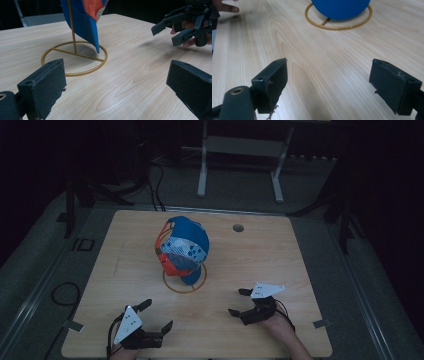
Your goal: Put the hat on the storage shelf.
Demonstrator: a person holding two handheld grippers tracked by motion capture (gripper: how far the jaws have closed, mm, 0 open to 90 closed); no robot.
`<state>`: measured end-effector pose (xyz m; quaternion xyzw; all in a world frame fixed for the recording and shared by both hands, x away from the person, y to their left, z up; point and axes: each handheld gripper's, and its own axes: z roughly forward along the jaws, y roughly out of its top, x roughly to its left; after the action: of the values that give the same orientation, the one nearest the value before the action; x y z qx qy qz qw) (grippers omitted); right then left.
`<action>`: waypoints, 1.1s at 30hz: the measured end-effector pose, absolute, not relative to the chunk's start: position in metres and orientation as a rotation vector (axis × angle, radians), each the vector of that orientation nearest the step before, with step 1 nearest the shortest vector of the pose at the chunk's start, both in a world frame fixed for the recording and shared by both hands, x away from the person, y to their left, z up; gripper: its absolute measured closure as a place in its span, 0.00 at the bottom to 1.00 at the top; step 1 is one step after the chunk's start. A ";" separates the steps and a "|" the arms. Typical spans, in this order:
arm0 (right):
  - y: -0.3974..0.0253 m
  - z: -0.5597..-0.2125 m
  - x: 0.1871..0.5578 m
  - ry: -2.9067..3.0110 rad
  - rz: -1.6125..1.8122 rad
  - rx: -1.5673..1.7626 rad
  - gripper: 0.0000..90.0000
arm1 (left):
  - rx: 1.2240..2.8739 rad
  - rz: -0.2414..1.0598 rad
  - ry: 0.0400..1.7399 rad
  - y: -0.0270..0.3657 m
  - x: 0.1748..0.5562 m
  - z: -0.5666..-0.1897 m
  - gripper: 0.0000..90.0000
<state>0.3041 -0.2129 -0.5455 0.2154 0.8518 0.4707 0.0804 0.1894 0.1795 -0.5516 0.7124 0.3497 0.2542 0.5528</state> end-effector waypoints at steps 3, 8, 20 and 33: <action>-0.220 -0.548 0.302 2.538 1.395 0.658 0.17 | 1.687 0.602 0.827 0.180 0.190 -0.552 0.03; -0.232 -0.551 0.297 2.513 1.373 0.658 0.17 | 1.696 0.598 0.827 0.179 0.190 -0.553 0.03; -0.262 -0.548 0.289 2.475 1.340 0.657 0.16 | 1.698 0.591 0.831 0.179 0.191 -0.554 0.03; -0.273 -0.550 0.292 2.470 1.332 0.645 0.16 | 1.694 0.593 0.835 0.180 0.190 -0.556 0.03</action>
<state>0.2921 -0.2728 -0.5500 0.2219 0.8505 0.4587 0.1306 0.1897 0.1798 -0.5557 0.7153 0.3526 0.2504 0.5489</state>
